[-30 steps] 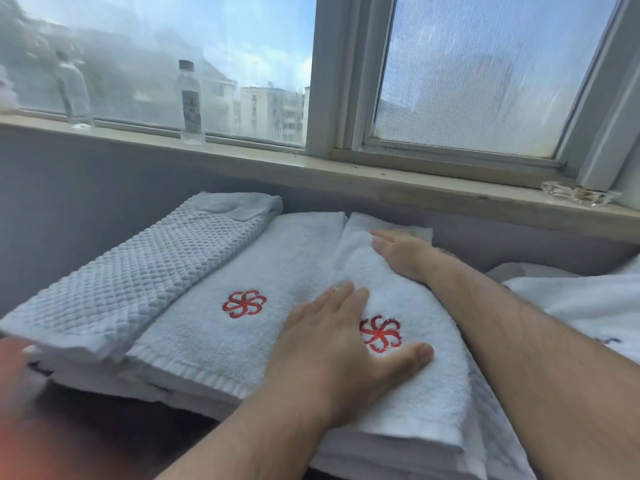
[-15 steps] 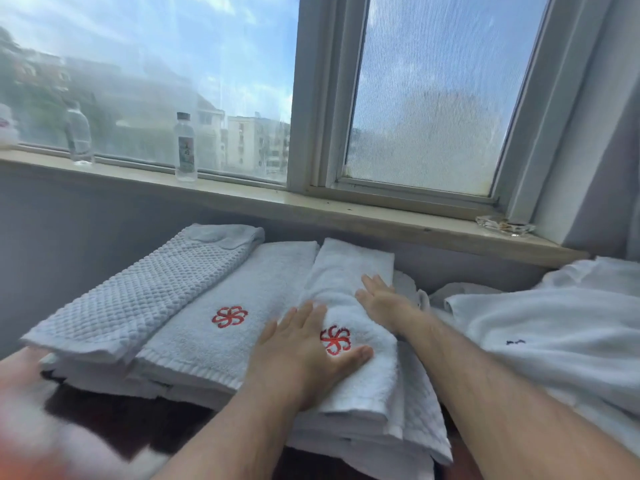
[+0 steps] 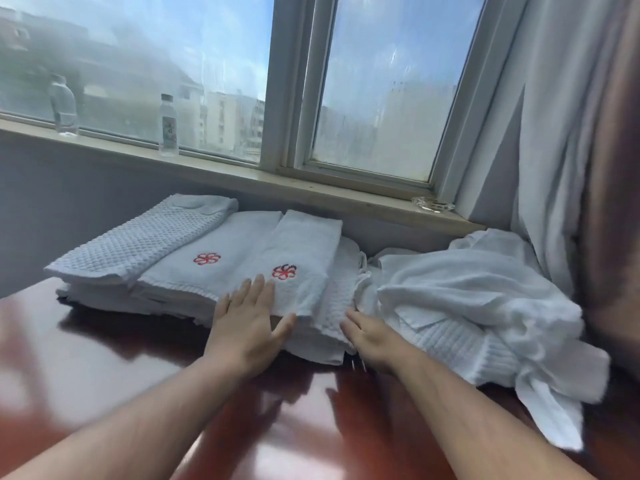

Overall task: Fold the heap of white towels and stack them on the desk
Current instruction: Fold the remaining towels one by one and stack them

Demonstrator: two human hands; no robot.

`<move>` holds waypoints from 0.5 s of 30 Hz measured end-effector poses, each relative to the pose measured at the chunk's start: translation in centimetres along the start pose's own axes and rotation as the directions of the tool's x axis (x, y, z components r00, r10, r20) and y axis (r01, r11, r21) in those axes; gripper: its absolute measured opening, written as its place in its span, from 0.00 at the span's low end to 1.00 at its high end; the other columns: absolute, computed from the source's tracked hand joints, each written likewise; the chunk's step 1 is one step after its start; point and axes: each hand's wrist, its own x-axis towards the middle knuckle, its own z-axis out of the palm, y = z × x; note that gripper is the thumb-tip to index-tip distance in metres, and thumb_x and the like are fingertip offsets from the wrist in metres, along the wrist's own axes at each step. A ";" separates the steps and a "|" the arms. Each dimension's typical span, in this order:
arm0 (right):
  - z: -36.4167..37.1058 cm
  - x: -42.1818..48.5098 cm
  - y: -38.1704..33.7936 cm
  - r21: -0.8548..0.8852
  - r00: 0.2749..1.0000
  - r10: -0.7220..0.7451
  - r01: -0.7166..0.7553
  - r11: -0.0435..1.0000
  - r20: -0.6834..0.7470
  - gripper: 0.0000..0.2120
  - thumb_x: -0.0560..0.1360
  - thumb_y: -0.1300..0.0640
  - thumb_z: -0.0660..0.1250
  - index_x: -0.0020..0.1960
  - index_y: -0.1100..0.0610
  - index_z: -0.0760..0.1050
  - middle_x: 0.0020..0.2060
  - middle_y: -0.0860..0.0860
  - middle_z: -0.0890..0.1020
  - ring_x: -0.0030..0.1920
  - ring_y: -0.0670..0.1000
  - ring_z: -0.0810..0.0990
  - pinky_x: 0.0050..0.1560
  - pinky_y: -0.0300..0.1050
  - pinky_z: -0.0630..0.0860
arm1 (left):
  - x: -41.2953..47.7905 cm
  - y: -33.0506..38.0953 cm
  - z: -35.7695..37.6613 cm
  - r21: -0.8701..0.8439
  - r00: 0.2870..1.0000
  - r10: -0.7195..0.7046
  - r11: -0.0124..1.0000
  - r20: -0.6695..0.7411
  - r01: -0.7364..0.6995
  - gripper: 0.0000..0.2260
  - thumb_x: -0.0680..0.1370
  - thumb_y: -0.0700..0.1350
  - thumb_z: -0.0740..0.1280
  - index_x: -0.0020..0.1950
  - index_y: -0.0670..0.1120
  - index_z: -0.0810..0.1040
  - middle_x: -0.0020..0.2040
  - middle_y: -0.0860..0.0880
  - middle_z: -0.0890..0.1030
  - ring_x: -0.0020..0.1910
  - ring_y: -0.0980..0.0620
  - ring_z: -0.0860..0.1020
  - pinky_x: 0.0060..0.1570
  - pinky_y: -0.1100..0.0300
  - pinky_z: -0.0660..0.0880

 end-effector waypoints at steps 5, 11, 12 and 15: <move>-3.5 -4.9 3.4 -0.116 0.995 0.044 -0.054 0.992 -0.087 0.12 0.80 0.50 0.63 0.46 0.56 0.80 0.39 0.48 0.82 0.46 0.51 0.79 0.47 0.45 0.72 | -1.8 4.5 -0.6 -0.073 0.989 0.144 0.987 -0.039 -0.147 0.30 0.81 0.64 0.50 0.81 0.54 0.59 0.82 0.54 0.56 0.81 0.55 0.49 0.78 0.48 0.41; -6.7 -9.7 10.0 0.114 0.869 0.238 -0.209 0.971 -0.433 0.09 0.79 0.51 0.66 0.43 0.51 0.80 0.38 0.42 0.82 0.42 0.45 0.79 0.39 0.30 0.68 | -4.8 11.2 1.4 -0.302 0.941 0.302 0.892 -0.152 -0.335 0.18 0.81 0.53 0.61 0.71 0.55 0.74 0.71 0.56 0.74 0.73 0.56 0.66 0.73 0.57 0.56; -6.6 -10.3 11.2 0.198 0.818 0.285 -0.213 0.957 -0.500 0.10 0.80 0.52 0.65 0.42 0.54 0.80 0.36 0.44 0.83 0.41 0.45 0.80 0.37 0.32 0.69 | -5.4 12.4 2.4 -0.339 0.939 0.318 0.875 -0.133 -0.345 0.17 0.81 0.52 0.62 0.70 0.55 0.75 0.69 0.57 0.75 0.71 0.55 0.67 0.72 0.57 0.59; -5.6 -11.1 13.6 0.349 0.719 0.362 -0.175 0.921 -0.593 0.12 0.80 0.52 0.64 0.41 0.56 0.79 0.33 0.40 0.82 0.36 0.37 0.78 0.32 0.28 0.69 | -6.1 15.7 5.7 -0.427 0.934 0.349 0.836 -0.071 -0.345 0.17 0.81 0.52 0.62 0.70 0.56 0.74 0.68 0.57 0.75 0.70 0.56 0.65 0.70 0.60 0.59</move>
